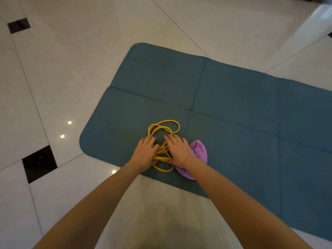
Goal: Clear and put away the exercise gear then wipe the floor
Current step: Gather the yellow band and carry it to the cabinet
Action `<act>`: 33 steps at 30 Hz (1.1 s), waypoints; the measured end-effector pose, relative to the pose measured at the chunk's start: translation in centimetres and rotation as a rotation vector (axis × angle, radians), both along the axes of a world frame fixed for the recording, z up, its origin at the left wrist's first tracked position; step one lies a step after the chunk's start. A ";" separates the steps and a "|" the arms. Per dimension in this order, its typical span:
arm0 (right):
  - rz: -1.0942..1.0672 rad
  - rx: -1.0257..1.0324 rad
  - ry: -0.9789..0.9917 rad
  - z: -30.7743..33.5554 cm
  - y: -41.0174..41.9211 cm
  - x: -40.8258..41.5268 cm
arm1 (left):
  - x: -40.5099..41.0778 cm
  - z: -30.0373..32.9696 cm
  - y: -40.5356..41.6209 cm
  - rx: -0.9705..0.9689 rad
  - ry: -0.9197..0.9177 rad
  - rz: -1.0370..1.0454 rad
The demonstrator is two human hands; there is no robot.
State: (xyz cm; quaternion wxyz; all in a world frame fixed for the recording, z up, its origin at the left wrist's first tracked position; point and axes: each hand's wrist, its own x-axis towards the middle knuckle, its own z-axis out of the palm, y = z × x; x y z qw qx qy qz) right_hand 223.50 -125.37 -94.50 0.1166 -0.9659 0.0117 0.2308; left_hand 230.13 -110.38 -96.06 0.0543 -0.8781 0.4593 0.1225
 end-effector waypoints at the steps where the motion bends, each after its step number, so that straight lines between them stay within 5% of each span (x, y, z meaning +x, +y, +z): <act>1: 0.000 -0.004 -0.003 -0.1 0.1 -0.2 | -0.2 -0.4 0.3 -0.013 -0.005 -0.013; 12: 0.033 0.235 -0.246 1.2 0.5 1.0 | -0.4 1.9 2.2 -0.501 0.073 0.056; 16: -0.151 0.391 -0.266 2.4 1.0 1.9 | 0.2 5.3 1.4 -0.744 0.242 0.317; 19: -0.317 0.517 -0.319 4.2 0.5 2.8 | 1.7 6.9 1.2 -0.850 0.292 0.311; 29: -0.419 0.975 -0.155 12.5 -4.0 4.8 | 5.1 10.5 2.0 -1.202 1.304 0.836; 33: -0.400 1.113 -0.085 14.9 -4.3 4.6 | 4.0 8.0 0.6 -1.255 1.420 1.143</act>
